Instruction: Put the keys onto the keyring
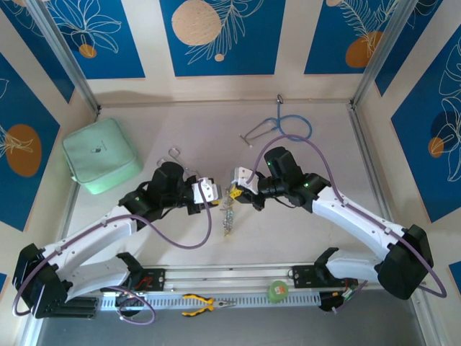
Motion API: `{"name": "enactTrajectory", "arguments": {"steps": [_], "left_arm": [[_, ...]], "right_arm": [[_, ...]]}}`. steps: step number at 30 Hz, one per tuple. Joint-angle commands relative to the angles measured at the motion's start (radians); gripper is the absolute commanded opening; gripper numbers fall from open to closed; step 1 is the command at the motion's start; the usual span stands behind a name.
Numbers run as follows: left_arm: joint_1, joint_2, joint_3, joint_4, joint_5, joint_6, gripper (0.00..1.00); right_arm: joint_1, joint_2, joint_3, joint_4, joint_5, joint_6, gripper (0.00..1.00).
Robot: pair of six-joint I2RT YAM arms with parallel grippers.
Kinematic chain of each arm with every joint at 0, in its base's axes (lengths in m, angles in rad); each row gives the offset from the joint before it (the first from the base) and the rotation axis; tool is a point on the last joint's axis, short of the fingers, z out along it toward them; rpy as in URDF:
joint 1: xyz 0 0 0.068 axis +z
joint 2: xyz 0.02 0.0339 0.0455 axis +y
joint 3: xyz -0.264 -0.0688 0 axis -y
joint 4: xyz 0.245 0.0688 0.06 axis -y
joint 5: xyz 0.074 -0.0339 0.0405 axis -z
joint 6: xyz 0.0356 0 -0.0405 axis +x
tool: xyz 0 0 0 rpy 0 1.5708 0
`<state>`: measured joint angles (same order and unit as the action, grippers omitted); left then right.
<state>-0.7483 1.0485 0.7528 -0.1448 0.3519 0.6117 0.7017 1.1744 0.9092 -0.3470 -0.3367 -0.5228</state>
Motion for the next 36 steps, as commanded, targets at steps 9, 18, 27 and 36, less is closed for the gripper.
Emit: {"name": "enactTrajectory", "arguments": {"steps": [9,18,27,36], "left_arm": [[-0.001,0.059,0.003,0.086,0.161,-0.012,0.24],[0.005,0.04,-0.027,0.19,0.208,-0.091,0.0],[0.015,0.018,-0.128,0.445,0.271,-0.265,0.0],[0.018,0.018,-0.148,0.47,0.276,-0.269,0.0]], "right_arm": [[0.046,0.008,0.066,-0.037,0.022,-0.033,0.0],[-0.012,-0.064,-0.013,0.106,-0.069,0.09,0.28],[-0.068,-0.16,-0.158,0.2,-0.125,0.171,0.31],[-0.067,-0.165,-0.182,0.164,-0.1,0.157,0.25]]}}
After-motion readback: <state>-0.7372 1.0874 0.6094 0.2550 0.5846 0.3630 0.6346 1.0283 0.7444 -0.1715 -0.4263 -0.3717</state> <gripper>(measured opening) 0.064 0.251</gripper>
